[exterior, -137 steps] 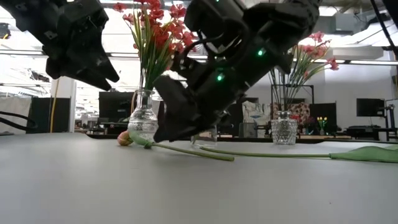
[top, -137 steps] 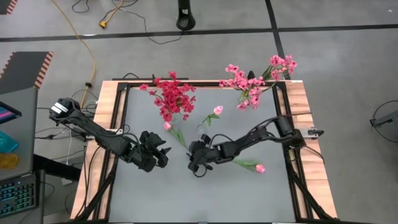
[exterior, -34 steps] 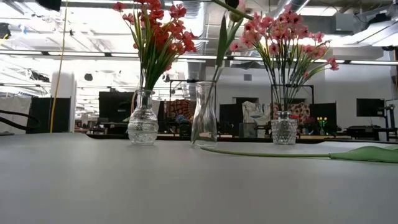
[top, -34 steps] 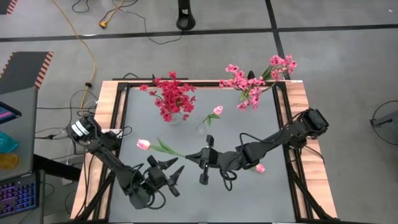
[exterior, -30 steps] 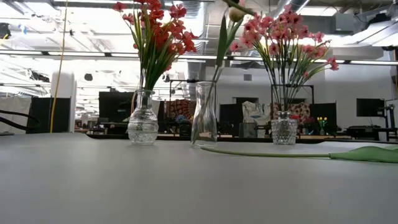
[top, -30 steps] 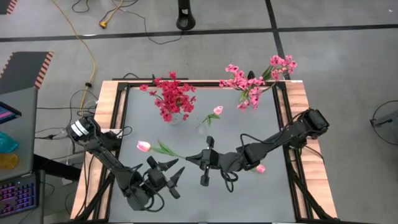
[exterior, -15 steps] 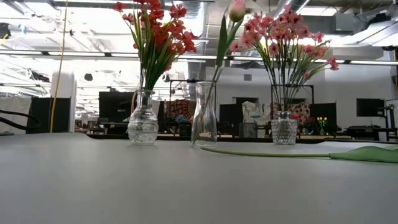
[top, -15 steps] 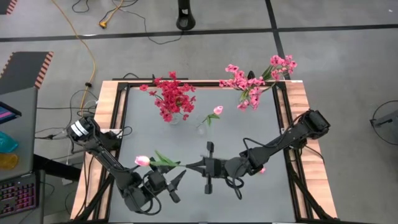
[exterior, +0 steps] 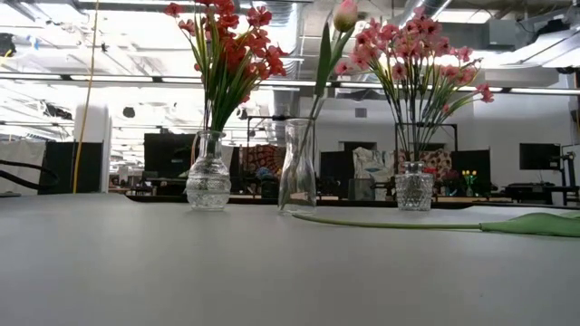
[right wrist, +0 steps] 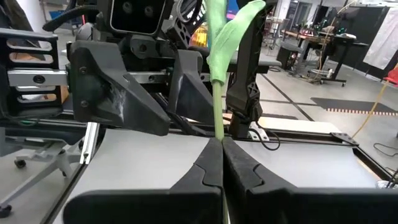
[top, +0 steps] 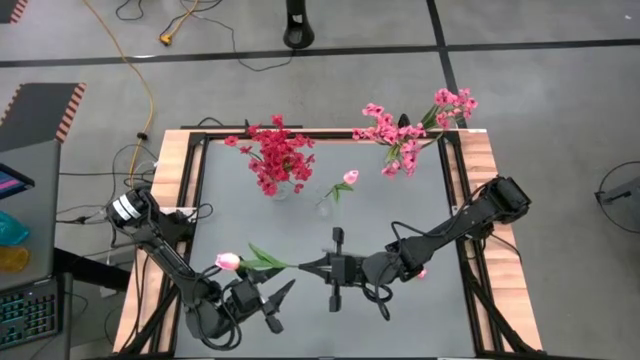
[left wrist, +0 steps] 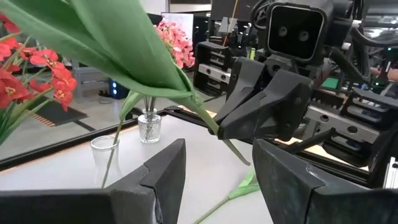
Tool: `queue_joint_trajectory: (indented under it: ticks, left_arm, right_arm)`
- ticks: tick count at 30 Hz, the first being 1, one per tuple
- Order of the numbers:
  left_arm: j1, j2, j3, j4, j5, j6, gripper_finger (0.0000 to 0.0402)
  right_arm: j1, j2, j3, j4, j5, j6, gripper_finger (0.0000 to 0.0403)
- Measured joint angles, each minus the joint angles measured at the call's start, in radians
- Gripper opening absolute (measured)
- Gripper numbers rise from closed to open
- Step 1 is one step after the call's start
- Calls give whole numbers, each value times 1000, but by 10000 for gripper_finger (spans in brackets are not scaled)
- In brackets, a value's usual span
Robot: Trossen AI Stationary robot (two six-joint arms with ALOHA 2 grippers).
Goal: Sort flowers into vase by color
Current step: Put the pink flower into the bottom transparent vase
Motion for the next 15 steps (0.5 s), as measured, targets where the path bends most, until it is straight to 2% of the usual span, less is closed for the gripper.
queue_joint_trajectory:
  ticks: [5, 15]
  left_arm:
    - [3, 0, 0, 46, 0, 36, 173]
    - [12, 0, 0, 313, 30, 304, 173]
  right_arm:
    - [0, 0, 0, 2, 0, 0, 22]
    - [0, 0, 0, 7, 0, 0, 22]
